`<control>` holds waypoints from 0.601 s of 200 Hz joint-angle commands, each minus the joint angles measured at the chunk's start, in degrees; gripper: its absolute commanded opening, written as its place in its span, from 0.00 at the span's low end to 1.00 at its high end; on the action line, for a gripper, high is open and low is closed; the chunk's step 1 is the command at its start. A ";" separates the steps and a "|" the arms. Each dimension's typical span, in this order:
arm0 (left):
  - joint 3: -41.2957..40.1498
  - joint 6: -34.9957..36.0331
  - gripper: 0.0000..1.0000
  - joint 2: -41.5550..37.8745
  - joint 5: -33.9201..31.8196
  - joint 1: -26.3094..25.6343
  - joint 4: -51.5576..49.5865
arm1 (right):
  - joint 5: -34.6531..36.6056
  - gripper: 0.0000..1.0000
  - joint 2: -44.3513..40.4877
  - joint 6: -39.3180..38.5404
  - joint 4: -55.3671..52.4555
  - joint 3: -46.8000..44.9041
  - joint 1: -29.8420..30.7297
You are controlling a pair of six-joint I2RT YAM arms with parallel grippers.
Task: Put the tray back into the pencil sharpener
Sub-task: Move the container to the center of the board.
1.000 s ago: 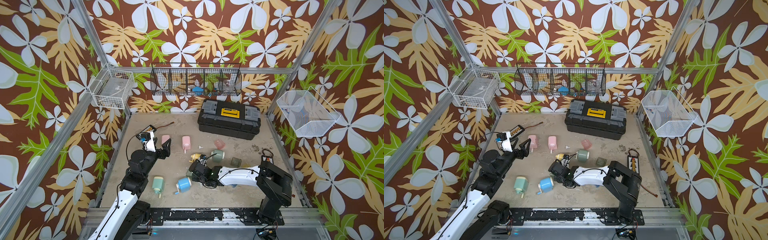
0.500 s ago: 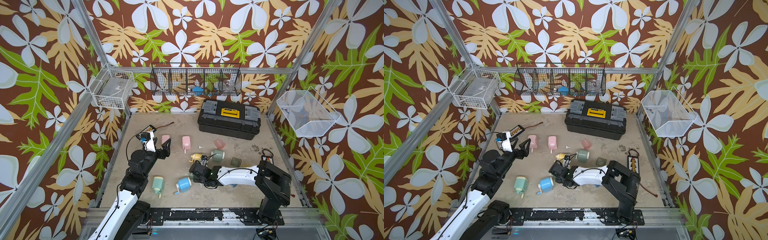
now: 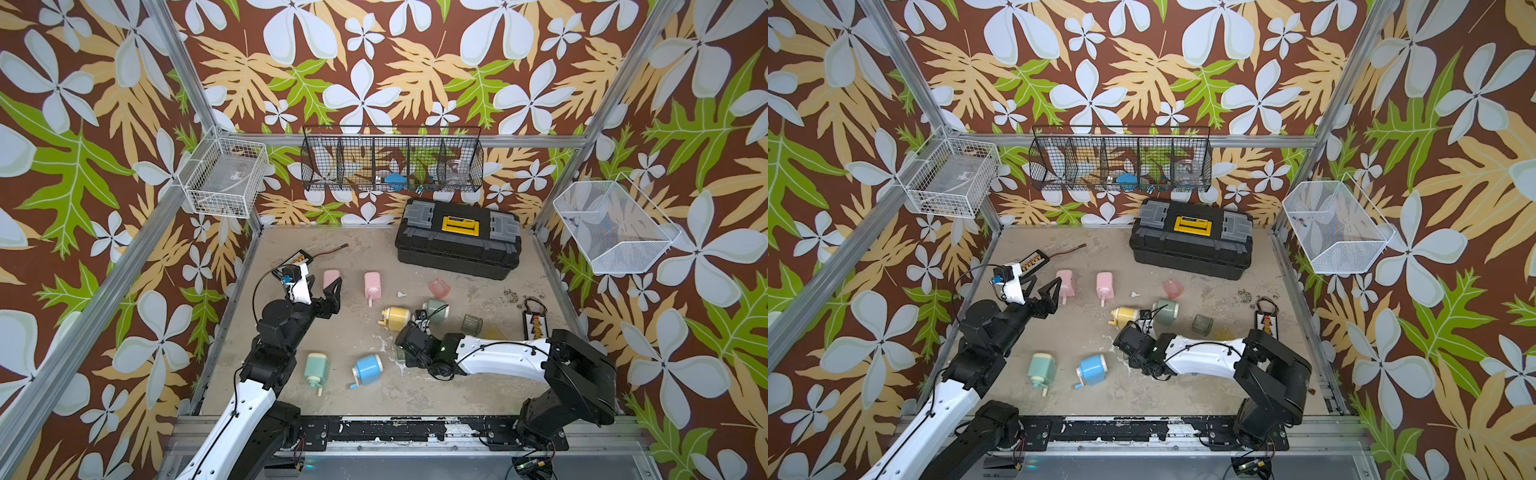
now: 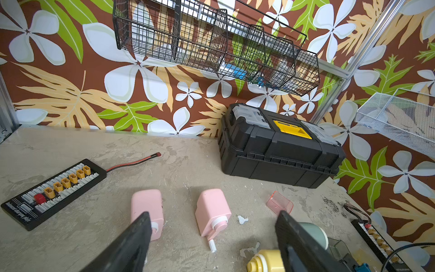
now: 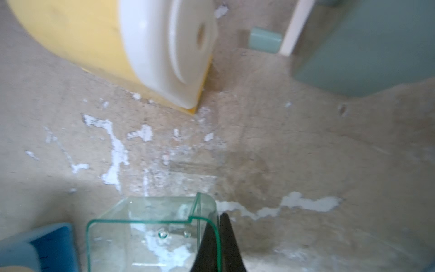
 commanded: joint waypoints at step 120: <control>0.32 -0.02 0.83 2.17 -1.54 0.13 -0.37 | 0.82 0.23 -1.10 -10.98 -5.72 -2.38 -5.69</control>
